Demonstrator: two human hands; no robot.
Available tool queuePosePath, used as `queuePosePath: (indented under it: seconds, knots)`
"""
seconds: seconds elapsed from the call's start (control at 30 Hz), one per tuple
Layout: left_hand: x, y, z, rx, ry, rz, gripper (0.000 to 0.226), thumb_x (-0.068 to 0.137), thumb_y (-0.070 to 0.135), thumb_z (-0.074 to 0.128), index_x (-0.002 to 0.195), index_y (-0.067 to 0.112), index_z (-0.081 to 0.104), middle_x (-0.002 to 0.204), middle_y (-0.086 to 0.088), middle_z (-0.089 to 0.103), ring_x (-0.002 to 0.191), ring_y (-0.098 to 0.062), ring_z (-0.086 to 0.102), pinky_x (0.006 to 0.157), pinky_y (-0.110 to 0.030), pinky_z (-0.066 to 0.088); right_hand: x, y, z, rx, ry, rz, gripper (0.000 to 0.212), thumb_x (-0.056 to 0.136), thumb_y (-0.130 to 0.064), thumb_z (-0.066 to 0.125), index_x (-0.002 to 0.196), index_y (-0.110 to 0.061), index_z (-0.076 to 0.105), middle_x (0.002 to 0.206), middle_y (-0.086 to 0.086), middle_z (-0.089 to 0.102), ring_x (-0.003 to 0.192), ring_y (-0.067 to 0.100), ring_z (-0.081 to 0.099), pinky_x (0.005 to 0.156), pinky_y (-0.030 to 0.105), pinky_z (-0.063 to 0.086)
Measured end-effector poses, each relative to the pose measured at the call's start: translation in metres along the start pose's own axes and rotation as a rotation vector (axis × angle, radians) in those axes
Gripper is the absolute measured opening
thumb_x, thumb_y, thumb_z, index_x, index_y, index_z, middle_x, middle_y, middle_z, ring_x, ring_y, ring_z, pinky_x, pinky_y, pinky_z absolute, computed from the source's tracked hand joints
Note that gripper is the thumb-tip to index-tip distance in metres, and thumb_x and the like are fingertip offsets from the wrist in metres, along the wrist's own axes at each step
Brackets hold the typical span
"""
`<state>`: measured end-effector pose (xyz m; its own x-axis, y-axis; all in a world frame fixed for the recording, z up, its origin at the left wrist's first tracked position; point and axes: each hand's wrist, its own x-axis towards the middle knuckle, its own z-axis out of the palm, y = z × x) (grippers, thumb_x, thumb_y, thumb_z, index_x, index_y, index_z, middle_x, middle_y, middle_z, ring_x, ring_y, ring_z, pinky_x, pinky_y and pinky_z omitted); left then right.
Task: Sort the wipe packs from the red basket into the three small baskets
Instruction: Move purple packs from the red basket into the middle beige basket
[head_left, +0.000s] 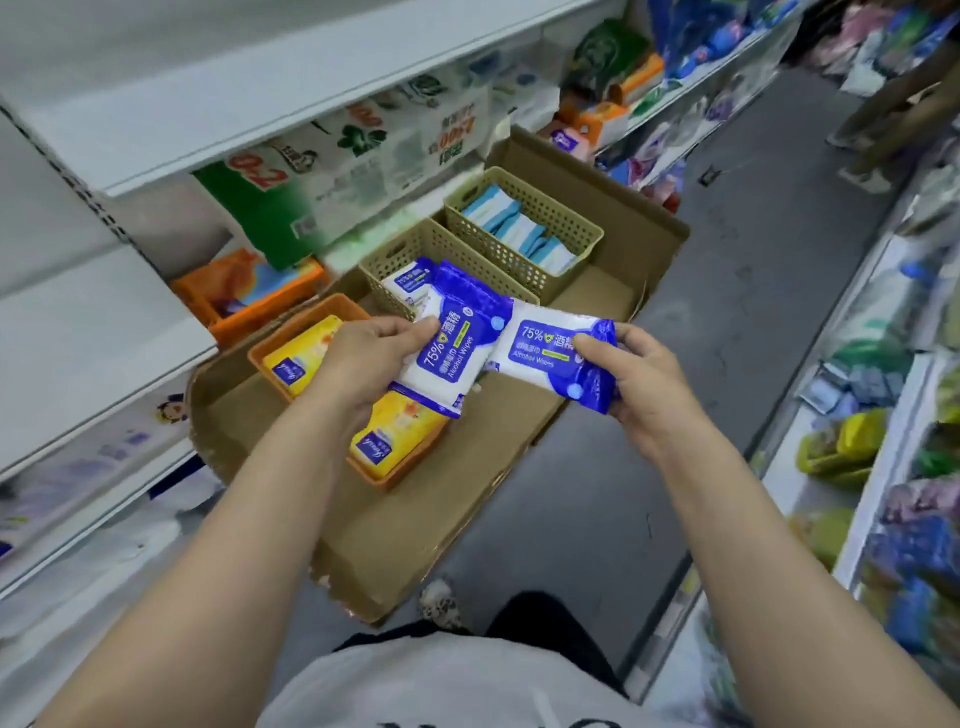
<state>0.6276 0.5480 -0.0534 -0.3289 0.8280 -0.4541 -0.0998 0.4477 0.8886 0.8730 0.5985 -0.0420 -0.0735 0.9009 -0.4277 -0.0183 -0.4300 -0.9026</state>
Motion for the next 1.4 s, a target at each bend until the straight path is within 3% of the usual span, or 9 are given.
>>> queuePosePath:
  seconds: [0.17, 0.37, 0.53, 0.77, 0.9, 0.97, 1.07, 1.27, 1.4]
  knots:
    - [0.048, 0.005, 0.005, -0.031, 0.046, -0.037, 0.021, 0.09, 0.035, 0.069, 0.085, 0.015, 0.067, 0.08, -0.004, 0.075, 0.065, -0.015, 0.07, 0.069, -0.034, 0.056, 0.068, -0.016, 0.01, -0.083, -0.025, 0.076, 0.029, 0.083, 0.001, 0.073, 0.1, -0.011, 0.052, 0.102, 0.012, 0.071, 0.084, 0.028, 0.073, 0.074, 0.044, 0.059]
    - [0.096, -0.002, 0.014, -0.077, 0.094, -0.196, 0.008, 0.084, 0.015, 0.075, 0.089, 0.015, 0.067, 0.083, -0.003, 0.076, 0.069, -0.01, 0.071, 0.068, -0.027, 0.057, 0.18, -0.033, 0.044, -0.232, -0.207, 0.054, 0.031, 0.085, 0.008, 0.067, 0.099, -0.015, 0.051, 0.095, 0.007, 0.066, 0.074, 0.017, 0.067, 0.056, 0.023, 0.058]
    - [0.127, -0.007, 0.028, -0.195, 0.243, -0.368, 0.033, 0.085, 0.008, 0.073, 0.117, 0.006, 0.064, 0.11, -0.013, 0.073, 0.101, -0.024, 0.069, 0.098, -0.042, 0.052, 0.28, -0.039, 0.071, -0.424, -0.333, 0.057, 0.035, 0.085, -0.003, 0.074, 0.113, -0.011, 0.055, 0.1, 0.009, 0.067, 0.074, 0.011, 0.067, 0.048, 0.018, 0.052]
    - [0.147, -0.017, 0.023, -0.343, 0.677, -0.386, 0.026, 0.082, 0.01, 0.077, 0.102, 0.01, 0.061, 0.102, -0.01, 0.07, 0.082, -0.016, 0.069, 0.075, -0.032, 0.056, 0.362, -0.017, 0.112, -0.812, -0.557, -0.026, 0.042, 0.083, -0.016, 0.078, 0.116, -0.025, 0.053, 0.115, 0.004, 0.063, 0.096, 0.018, 0.066, 0.076, 0.035, 0.059]
    - [0.148, -0.024, 0.012, -0.376, 0.802, -0.406, 0.036, 0.082, 0.019, 0.078, 0.113, 0.011, 0.061, 0.106, -0.008, 0.069, 0.091, -0.019, 0.07, 0.079, -0.036, 0.059, 0.37, 0.008, 0.134, -0.913, -0.698, -0.097, 0.038, 0.086, -0.012, 0.073, 0.109, -0.03, 0.049, 0.115, -0.002, 0.061, 0.09, 0.01, 0.062, 0.057, 0.015, 0.047]
    - [0.147, -0.028, 0.005, -0.381, 0.837, -0.402, 0.039, 0.083, 0.022, 0.077, 0.118, 0.013, 0.062, 0.105, -0.006, 0.07, 0.086, -0.015, 0.07, 0.063, -0.025, 0.057, 0.373, 0.016, 0.142, -0.917, -0.718, -0.086, 0.037, 0.088, -0.011, 0.072, 0.111, -0.031, 0.05, 0.12, 0.0, 0.061, 0.099, 0.016, 0.064, 0.056, 0.015, 0.048]
    - [0.148, -0.032, -0.001, -0.38, 0.836, -0.407, 0.033, 0.083, 0.024, 0.077, 0.114, 0.018, 0.063, 0.1, -0.003, 0.072, 0.08, -0.012, 0.07, 0.048, -0.017, 0.05, 0.377, 0.018, 0.151, -0.982, -0.757, -0.053, 0.036, 0.088, -0.011, 0.072, 0.111, -0.031, 0.052, 0.125, 0.001, 0.059, 0.103, 0.018, 0.064, 0.059, 0.021, 0.053]
    - [0.159, -0.042, 0.004, -0.382, 0.692, -0.42, 0.028, 0.083, 0.018, 0.077, 0.109, 0.013, 0.067, 0.099, -0.006, 0.073, 0.088, -0.02, 0.071, 0.083, -0.04, 0.058, 0.373, 0.038, 0.139, -1.309, -1.017, 0.101, 0.028, 0.084, -0.008, 0.074, 0.093, -0.03, 0.06, 0.12, 0.001, 0.059, 0.101, 0.021, 0.063, 0.074, 0.034, 0.06]
    - [0.168, -0.05, 0.012, -0.329, 0.597, -0.415, 0.019, 0.083, 0.021, 0.077, 0.099, 0.018, 0.066, 0.096, -0.005, 0.074, 0.082, -0.014, 0.07, 0.075, -0.034, 0.057, 0.362, 0.063, 0.116, -1.53, -0.988, -0.228, 0.027, 0.084, -0.01, 0.072, 0.105, -0.023, 0.061, 0.119, 0.007, 0.06, 0.102, 0.025, 0.061, 0.079, 0.03, 0.051]
